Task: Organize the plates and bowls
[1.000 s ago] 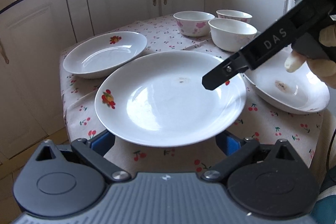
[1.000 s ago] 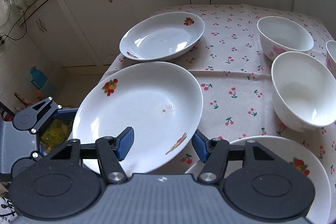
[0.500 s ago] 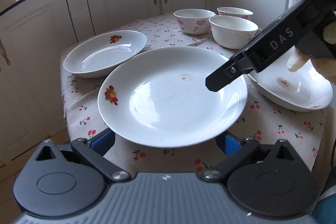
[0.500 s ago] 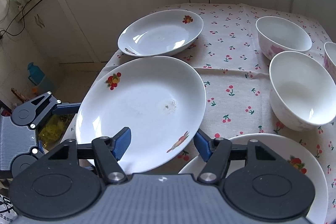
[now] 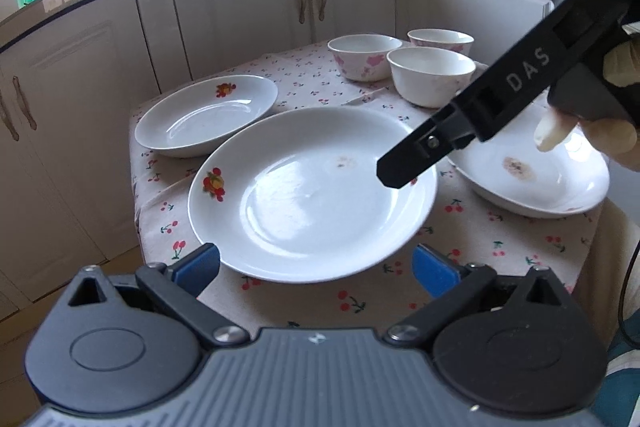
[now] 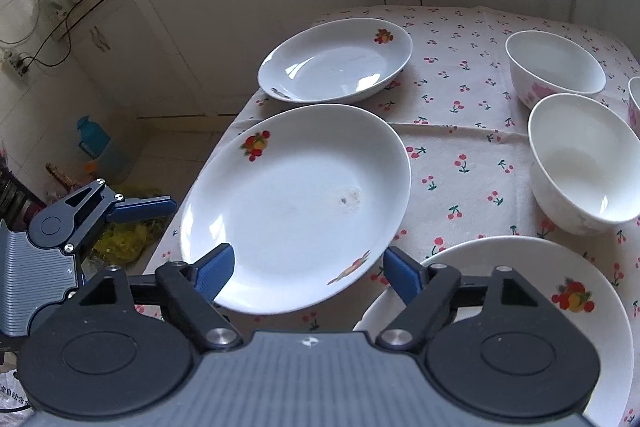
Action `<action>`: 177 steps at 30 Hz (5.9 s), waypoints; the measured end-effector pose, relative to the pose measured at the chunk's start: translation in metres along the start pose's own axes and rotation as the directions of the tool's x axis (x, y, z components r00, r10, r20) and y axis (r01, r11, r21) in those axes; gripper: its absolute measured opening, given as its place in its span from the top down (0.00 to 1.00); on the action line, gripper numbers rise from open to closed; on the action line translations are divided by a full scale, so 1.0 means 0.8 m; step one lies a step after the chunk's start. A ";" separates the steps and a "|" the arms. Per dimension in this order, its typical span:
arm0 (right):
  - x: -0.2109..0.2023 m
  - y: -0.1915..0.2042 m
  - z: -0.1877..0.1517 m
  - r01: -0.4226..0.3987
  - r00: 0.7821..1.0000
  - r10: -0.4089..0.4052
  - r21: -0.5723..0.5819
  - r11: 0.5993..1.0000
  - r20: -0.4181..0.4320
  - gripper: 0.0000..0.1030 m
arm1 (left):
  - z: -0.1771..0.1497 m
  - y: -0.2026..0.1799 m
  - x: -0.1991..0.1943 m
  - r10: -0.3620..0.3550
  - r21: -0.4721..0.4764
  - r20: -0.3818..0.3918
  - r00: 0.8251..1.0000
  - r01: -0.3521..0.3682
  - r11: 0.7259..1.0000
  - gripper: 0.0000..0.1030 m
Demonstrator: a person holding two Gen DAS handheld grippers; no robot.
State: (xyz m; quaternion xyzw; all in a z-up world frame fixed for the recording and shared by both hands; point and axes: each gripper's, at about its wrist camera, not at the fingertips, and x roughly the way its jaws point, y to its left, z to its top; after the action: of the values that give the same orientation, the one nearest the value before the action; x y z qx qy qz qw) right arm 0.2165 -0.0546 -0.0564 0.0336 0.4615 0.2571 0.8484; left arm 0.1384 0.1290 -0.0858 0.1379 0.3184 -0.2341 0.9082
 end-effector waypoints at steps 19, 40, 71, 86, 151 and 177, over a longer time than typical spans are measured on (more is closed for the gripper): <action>-0.129 -0.082 -0.064 0.169 0.963 -0.171 0.027 0.985 0.210 0.00 | 0.008 -0.108 -0.018 -0.112 0.064 0.051 0.992 0.108 0.992 0.01; -0.099 -0.166 -0.109 0.106 0.985 -0.116 0.085 0.991 0.127 0.30 | 0.014 -0.162 0.041 -0.209 0.144 -0.004 0.978 0.208 0.967 0.06; -0.082 -0.184 -0.094 0.047 0.994 -0.054 0.078 0.996 0.090 0.32 | 0.020 -0.157 0.058 -0.283 0.175 -0.004 0.959 0.279 0.944 0.03; -0.088 -0.177 -0.098 0.055 0.995 -0.060 0.062 0.997 0.079 0.32 | 0.025 -0.156 0.058 -0.270 0.195 -0.008 0.963 0.266 0.944 0.06; 0.008 -0.053 0.065 -0.147 0.989 0.148 -0.213 0.966 -0.014 0.31 | 0.020 -0.006 -0.007 -0.132 0.040 0.013 0.991 0.131 0.991 0.06; 0.053 -0.020 0.081 -0.038 0.999 0.033 -0.278 0.960 -0.022 0.31 | 0.014 0.025 0.013 -0.131 -0.003 -0.020 0.991 0.131 0.991 0.05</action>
State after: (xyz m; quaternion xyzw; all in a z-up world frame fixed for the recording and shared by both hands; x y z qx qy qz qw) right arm 0.2934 -0.0373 -0.0566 -0.0798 0.4276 0.3347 0.8359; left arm 0.1616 0.1384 -0.0815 0.1184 0.3362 -0.2917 0.8876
